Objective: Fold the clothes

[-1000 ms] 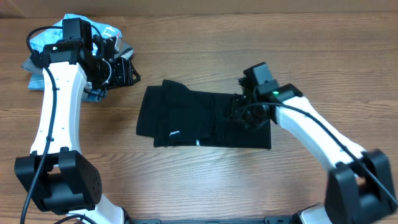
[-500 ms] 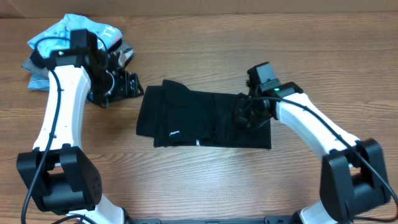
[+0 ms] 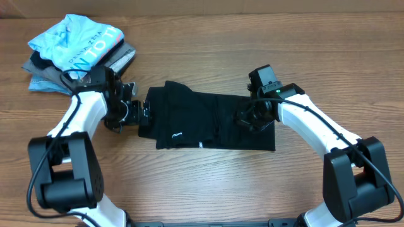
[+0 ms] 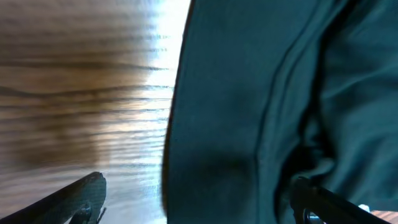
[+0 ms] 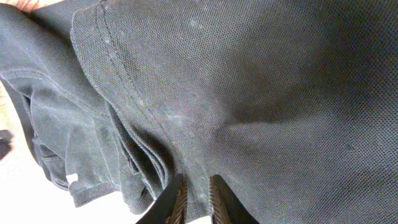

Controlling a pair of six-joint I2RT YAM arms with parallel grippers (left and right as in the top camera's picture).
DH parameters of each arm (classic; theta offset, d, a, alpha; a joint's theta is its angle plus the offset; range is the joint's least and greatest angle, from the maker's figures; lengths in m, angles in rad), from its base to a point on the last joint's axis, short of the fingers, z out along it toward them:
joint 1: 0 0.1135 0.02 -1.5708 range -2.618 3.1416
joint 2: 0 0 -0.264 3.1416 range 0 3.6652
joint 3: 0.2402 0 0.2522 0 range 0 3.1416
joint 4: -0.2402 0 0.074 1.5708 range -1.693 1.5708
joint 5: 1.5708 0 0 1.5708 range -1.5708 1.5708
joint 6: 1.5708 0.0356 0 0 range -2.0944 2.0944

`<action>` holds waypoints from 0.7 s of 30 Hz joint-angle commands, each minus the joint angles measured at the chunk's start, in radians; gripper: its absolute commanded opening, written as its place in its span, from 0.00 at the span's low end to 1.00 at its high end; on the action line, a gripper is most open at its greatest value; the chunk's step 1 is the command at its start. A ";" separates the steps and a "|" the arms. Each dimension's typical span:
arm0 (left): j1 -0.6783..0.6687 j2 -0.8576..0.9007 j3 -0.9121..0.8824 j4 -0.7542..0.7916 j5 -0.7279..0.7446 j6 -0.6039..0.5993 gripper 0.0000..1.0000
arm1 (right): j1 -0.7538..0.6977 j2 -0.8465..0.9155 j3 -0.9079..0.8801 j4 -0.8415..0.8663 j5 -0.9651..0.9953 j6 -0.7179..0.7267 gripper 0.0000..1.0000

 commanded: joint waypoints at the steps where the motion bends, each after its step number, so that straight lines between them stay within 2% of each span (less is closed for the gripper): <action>1: -0.010 0.079 -0.021 0.024 0.085 0.044 0.96 | 0.000 -0.006 -0.003 0.000 -0.008 0.000 0.16; 8: -0.078 0.238 -0.021 0.117 0.264 0.053 0.93 | 0.000 -0.006 -0.003 -0.015 -0.008 0.000 0.16; 13: -0.149 0.282 -0.021 0.151 0.258 0.052 0.88 | 0.000 -0.006 -0.003 -0.022 -0.008 0.000 0.16; 16: -0.167 0.282 -0.021 0.159 0.214 0.024 0.79 | 0.000 -0.006 -0.003 -0.022 -0.008 0.000 0.16; 19: -0.171 0.282 -0.021 0.158 0.179 -0.001 0.59 | 0.000 -0.006 -0.003 -0.026 -0.008 0.000 0.16; 21: -0.169 0.282 -0.021 0.159 0.179 -0.001 0.50 | 0.000 -0.006 -0.003 -0.029 -0.008 0.000 0.16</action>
